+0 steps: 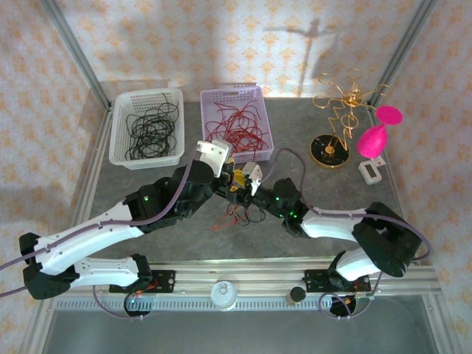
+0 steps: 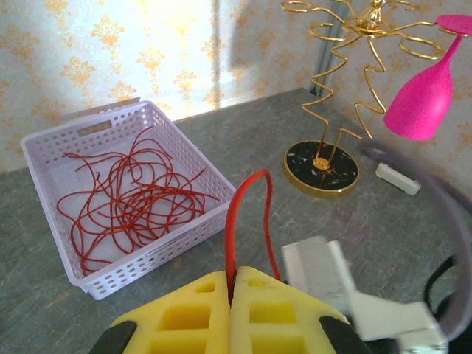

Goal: Untangle the cables

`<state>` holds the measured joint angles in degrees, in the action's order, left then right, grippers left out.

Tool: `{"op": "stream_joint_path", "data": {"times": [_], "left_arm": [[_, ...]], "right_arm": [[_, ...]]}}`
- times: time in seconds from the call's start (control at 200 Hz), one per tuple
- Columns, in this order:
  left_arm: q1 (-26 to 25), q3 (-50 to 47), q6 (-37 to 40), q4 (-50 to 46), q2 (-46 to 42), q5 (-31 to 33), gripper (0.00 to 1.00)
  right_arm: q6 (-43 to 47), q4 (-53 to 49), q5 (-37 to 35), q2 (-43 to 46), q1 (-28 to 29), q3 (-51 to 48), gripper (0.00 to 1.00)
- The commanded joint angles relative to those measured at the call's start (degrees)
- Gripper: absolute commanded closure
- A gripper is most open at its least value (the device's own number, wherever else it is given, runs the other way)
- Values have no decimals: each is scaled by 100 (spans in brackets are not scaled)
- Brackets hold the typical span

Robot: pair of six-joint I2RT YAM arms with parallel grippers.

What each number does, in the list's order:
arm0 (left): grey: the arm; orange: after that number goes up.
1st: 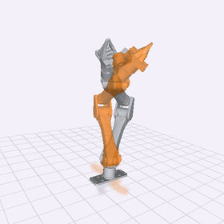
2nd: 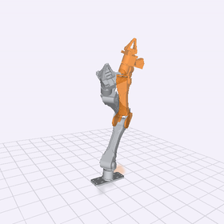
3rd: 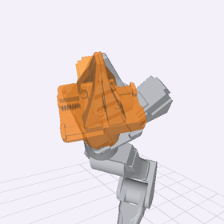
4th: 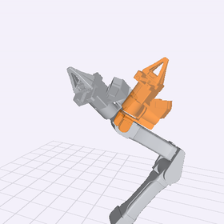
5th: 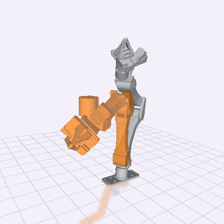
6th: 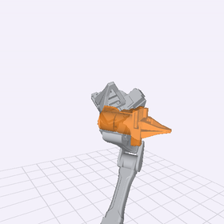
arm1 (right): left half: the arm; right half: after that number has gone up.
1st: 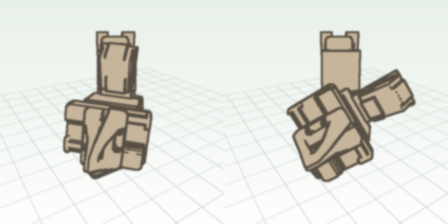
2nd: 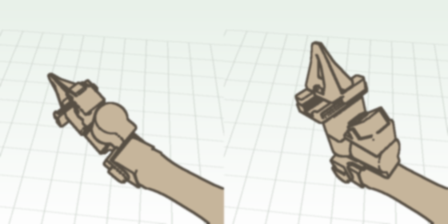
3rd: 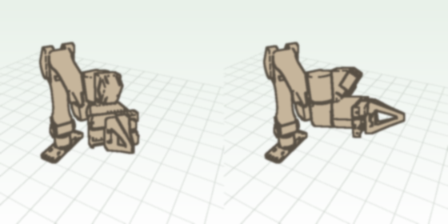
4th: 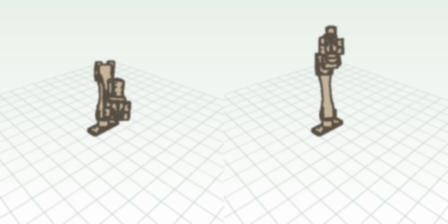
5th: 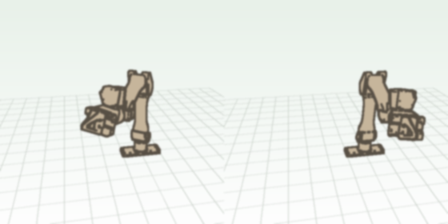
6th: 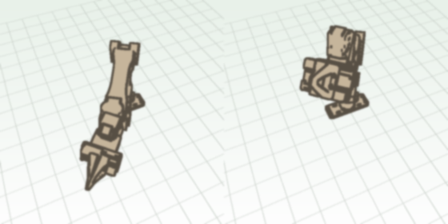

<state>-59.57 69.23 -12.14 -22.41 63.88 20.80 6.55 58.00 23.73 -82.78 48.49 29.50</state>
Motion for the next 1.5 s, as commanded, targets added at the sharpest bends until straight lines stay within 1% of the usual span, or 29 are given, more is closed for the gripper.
{"op": "stream_joint_path", "data": {"times": [0.0,0.055,0.125,0.285,0.385,0.475,0.801,0.906,1.046,1.166,1.251,1.346,1.492], "left_arm": [[28,227,-78,331,-146,19,100],[21,293,-72,344,-165,-36,100],[24,429,-56,299,-161,-159,100],[24,653,14,337,-217,-267,100],[28,828,92,279,-240,-192,100],[25,1013,166,175,-228,-71,100],[41,1836,509,-269,99,515,100],[124,2076,590,-329,231,615,100],[361,2221,660,-402,434,524,100],[755,2268,704,-395,602,250,100],[1127,2279,664,-322,717,-132,100],[1453,2279,694,-115,856,-501,100],[1979,2420,773,174,1262,-995,100]], "right_arm": [[70,274,-420,-286,38,62,55],[51,432,-555,-451,38,-52,57],[-39,533,-731,-649,37,-143,61],[-364,605,-1095,-1089,38,-243,76],[-493,928,-1175,-1301,38,-395,79],[-553,993,-1259,-1448,38,-442,81],[-492,1005,-1544,-1607,36,-645,81],[-426,813,-1597,-1430,29,-648,79],[-409,303,-1635,-1026,13,-582,74],[-408,-181,-1616,-519,2,-585,71],[-451,-470,-1713,-159,-19,-612,68],[-702,-842,-1835,226,-97,-596,67],[-864,-1297,-1790,728,-173,-714,64]]}}
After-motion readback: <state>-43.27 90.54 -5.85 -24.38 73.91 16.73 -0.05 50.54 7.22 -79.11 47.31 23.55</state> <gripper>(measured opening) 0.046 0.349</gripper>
